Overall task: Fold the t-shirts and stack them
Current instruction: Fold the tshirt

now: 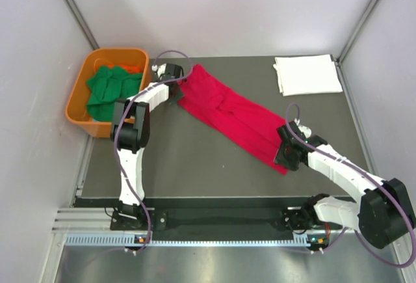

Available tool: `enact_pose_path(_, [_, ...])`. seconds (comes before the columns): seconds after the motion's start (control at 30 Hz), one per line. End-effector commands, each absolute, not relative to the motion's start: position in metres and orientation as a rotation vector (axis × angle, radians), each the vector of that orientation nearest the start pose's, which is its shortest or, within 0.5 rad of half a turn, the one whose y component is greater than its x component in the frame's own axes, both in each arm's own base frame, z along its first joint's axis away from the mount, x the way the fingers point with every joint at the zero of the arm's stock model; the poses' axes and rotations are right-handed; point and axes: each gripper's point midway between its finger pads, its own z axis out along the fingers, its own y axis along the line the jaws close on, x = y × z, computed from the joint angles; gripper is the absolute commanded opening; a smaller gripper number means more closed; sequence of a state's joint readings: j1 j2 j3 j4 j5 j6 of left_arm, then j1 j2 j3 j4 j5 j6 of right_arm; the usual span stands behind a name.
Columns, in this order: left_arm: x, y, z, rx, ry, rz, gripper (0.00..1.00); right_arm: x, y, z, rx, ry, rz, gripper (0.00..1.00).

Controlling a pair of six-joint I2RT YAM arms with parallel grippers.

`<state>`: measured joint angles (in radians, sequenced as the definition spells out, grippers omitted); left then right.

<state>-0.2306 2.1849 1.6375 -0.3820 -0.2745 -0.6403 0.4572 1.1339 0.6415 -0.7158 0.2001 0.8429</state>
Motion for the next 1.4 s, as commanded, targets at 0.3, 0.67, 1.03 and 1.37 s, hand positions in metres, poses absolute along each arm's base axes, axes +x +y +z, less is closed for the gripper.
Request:
enact_pose_path(0.3, [0.586,-0.109,0.055,-0.516,2.23,-0.124,0.0,0.214,0.155,0.077,0.054,2.576,0.251,0.41])
enact_pose_path(0.67, [0.611,-0.116,0.05,-0.503,2.206,-0.176,0.0,0.205,0.196,0.079,-0.413,2.522,0.296,0.41])
enact_pose_path(1.03, [0.631,-0.104,0.052,-0.551,2.164,-0.251,0.0,0.198,0.185,0.061,-0.475,2.567,0.19,0.39])
enact_pose_path(1.37, [0.627,-0.106,0.041,-0.531,2.183,-0.265,0.0,0.186,0.181,0.04,-0.445,2.669,0.12,0.33])
